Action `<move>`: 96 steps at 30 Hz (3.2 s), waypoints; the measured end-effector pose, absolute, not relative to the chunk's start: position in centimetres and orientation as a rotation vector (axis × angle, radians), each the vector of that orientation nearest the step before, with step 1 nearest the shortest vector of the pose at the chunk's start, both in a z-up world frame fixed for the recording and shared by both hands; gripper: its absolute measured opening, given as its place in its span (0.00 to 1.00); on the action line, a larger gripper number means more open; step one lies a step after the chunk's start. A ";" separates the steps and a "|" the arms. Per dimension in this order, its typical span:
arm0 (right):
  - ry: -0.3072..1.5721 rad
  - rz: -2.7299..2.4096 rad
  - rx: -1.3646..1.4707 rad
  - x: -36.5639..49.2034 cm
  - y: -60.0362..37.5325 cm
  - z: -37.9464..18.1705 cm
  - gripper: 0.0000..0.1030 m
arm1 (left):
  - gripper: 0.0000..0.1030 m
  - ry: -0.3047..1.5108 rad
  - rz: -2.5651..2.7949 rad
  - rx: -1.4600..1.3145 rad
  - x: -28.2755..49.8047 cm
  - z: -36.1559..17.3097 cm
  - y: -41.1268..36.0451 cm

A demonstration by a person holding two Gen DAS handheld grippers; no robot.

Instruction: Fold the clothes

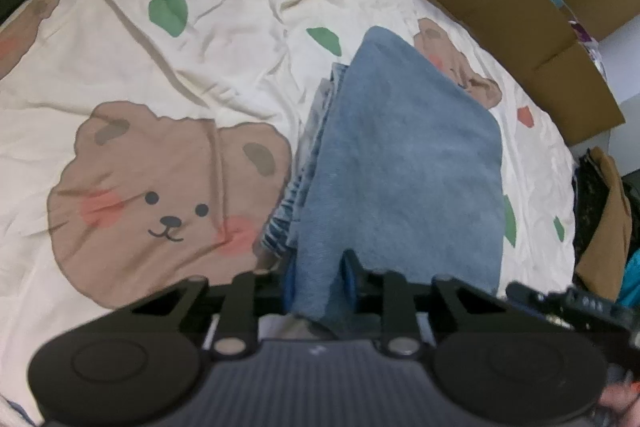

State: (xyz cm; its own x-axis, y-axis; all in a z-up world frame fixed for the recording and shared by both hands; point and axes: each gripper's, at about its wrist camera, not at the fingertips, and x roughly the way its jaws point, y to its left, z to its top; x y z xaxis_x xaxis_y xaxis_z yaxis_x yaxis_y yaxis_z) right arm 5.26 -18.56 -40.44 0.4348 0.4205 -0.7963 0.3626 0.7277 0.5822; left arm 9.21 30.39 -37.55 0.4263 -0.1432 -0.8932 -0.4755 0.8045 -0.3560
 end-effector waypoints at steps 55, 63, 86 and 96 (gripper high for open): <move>1.207 0.059 0.610 4.2 -17.1 -39.5 0.41 | 0.37 1.300 0.185 -0.629 5.8 -39.8 29.4; 1.189 0.046 0.636 4.8 -17.6 -39.8 0.47 | 0.37 1.239 0.307 -0.555 6.6 -38.6 32.2; 1.104 0.099 0.616 10.5 -18.2 -41.7 0.47 | 0.53 1.121 0.198 -0.375 15.5 -36.9 33.7; 1.107 0.179 0.656 12.3 -17.1 -43.5 0.47 | 0.57 1.128 0.048 -0.420 17.5 -38.9 31.6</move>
State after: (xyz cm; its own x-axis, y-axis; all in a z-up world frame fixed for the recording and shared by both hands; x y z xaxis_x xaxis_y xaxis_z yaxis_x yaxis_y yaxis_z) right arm 12.26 -17.06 -43.51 0.4550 0.4476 -0.7699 0.1821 0.7995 0.5724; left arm 17.54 31.65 -38.92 0.4364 -0.1724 -0.8831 -0.2466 0.9210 -0.3017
